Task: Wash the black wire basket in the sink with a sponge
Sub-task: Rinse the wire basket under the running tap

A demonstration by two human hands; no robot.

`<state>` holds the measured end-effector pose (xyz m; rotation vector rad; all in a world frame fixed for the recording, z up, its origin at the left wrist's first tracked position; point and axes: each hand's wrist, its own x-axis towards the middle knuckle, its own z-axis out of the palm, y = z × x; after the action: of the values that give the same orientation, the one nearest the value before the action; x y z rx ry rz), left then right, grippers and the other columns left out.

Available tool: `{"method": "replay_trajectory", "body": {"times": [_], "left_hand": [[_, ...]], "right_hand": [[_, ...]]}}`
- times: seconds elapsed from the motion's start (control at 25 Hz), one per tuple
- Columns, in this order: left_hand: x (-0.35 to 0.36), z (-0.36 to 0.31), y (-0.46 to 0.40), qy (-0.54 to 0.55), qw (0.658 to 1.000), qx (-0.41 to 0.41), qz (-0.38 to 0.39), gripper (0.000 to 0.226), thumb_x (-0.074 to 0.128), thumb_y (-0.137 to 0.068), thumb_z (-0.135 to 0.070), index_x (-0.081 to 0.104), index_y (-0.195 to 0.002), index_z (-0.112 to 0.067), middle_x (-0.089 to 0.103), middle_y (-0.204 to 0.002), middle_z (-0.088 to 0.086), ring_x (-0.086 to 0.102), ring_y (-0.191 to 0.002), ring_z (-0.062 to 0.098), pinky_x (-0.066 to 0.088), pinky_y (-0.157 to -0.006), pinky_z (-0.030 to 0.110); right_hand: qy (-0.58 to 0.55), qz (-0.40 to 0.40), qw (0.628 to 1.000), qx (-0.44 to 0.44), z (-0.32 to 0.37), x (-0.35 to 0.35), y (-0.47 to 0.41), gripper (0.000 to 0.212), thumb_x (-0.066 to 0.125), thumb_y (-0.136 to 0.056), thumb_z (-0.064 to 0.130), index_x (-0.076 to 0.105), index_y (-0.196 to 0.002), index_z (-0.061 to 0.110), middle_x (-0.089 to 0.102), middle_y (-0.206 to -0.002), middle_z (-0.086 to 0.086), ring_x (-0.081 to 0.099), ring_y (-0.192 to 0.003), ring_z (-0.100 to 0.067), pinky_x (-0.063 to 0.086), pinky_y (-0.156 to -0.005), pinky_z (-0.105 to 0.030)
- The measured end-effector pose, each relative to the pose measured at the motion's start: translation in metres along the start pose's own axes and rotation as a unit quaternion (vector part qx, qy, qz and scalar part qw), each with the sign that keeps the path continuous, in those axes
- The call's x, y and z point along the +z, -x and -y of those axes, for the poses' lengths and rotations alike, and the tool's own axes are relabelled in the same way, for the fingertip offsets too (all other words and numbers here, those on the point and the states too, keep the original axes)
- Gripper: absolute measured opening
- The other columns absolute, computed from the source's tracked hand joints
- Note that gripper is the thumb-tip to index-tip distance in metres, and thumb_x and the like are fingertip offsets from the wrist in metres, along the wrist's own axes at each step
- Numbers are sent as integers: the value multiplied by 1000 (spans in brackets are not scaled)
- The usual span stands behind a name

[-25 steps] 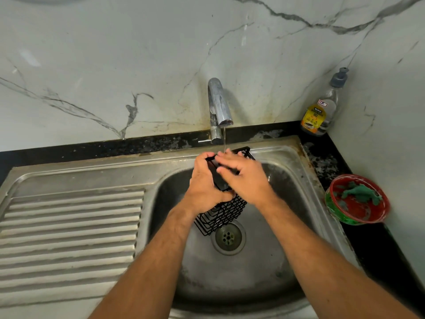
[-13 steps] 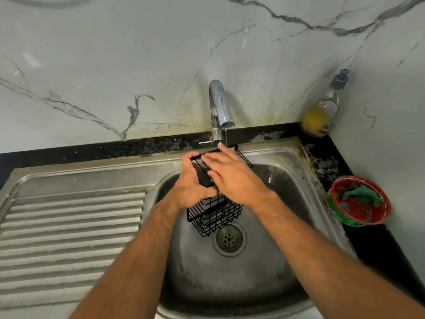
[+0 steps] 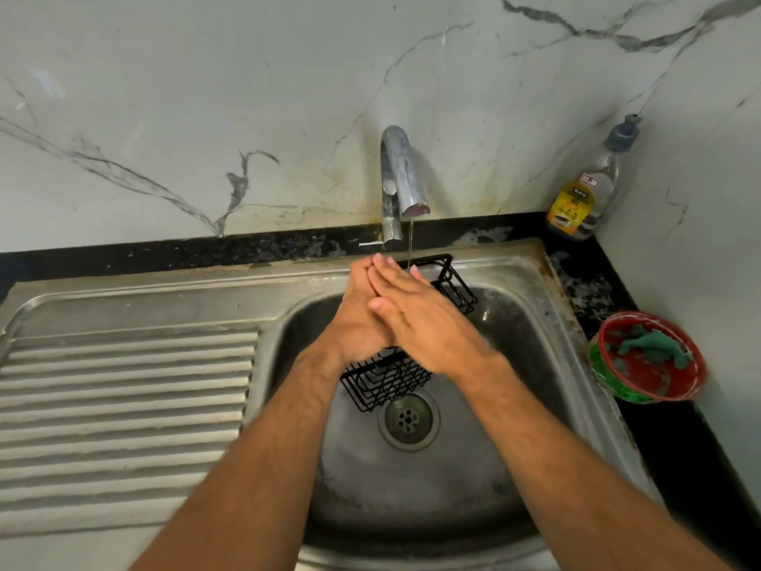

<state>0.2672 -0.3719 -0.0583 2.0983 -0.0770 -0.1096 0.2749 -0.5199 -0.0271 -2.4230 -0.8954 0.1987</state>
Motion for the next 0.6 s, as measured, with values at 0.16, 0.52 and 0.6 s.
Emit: {"method": "replay_trajectory", "body": {"times": [0.16,0.52,0.6], "left_hand": [[5,2,8,57,997,-53,-7,100,90,-63,-7,24,-132,-37,49,-115,-9,52,-107,-9,53,-94,26],[-16,19,41,56,989,-112,-73,108,95,-59,-18,20,-133,-39,48,-112,2,52,-106,14,52,-95,32],[-27,16,47,-46,988,-131,-62,112,98,-56,-37,21,-138,-32,43,-125,-1,44,-121,14,44,-107,34]], "right_hand": [[-41,-37,989,137,-47,-9,4,67,21,-96,67,17,-157,39,9,-165,13,-1,-152,-7,6,-126,-44],[-112,15,981,155,-26,-4,-18,91,66,-85,55,17,-159,33,4,-165,19,10,-152,-6,16,-124,-43],[-149,-1,978,149,-21,0,-21,91,71,-81,50,23,-157,35,11,-164,22,14,-151,-6,18,-124,-44]]}}
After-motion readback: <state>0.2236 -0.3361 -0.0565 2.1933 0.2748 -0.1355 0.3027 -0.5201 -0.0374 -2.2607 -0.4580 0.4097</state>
